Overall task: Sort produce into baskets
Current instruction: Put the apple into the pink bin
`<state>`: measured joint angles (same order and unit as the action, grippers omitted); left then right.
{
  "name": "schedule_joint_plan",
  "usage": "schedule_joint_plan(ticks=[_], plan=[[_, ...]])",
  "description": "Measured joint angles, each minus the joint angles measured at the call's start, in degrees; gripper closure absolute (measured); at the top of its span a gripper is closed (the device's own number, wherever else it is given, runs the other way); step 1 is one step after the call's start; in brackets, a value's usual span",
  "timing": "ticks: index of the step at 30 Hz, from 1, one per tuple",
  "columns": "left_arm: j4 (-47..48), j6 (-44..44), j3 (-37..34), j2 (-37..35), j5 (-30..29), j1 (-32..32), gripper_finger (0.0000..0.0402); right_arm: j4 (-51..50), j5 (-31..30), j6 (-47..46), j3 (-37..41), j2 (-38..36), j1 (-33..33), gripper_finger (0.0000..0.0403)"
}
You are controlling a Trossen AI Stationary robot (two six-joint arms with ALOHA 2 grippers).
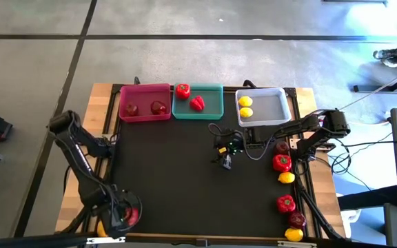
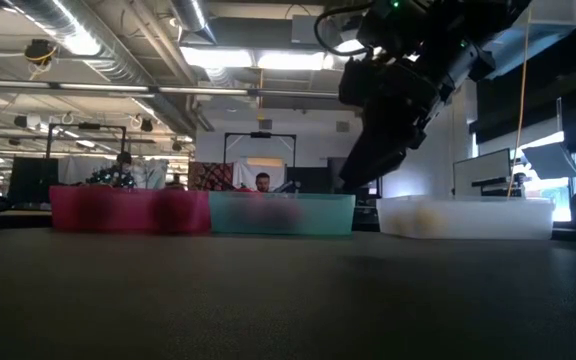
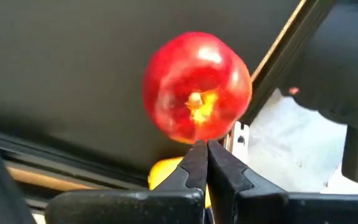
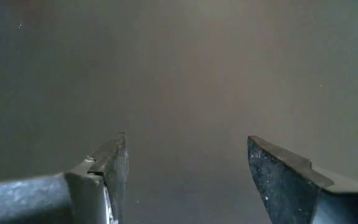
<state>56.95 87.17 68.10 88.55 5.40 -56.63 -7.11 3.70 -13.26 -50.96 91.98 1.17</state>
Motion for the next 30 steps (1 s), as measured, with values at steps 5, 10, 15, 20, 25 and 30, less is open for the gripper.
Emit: schedule_joint_plan(ticks=[5, 10, 15, 20, 25, 30], plan=[[5.8, -3.4, 2.3, -0.9, -1.9, 2.6, 0.0401, -1.2, 0.0, 0.0, 0.0, 0.0, 0.0, 0.0143], [5.1, -3.0, 2.4, -1.0, -2.3, 3.6, 0.0396, -2.0, 0.0, 0.0, 0.0, 0.0, 0.0, 0.0143], [5.3, 2.8, 2.4, -0.9, -3.1, 3.5, 0.0362, -2.0, 0.0, 0.0, 0.0, 0.0, 0.0, 0.0143], [5.4, 5.7, 2.4, -0.9, -5.2, 3.5, 0.0282, -2.0, 0.0, 0.1, 0.0, 0.0, 0.0, 0.0143], [5.4, 3.8, 1.4, -0.9, -12.0, 3.6, 0.0182, -2.0, 0.0, 0.1, 0.0, 0.0, 0.0, 0.0143], [3.2, 3.3, -0.2, -0.9, -12.9, 3.5, 0.01, -2.0, 0.0, 0.1, 0.0, 0.0, 0.0, 0.0143]])
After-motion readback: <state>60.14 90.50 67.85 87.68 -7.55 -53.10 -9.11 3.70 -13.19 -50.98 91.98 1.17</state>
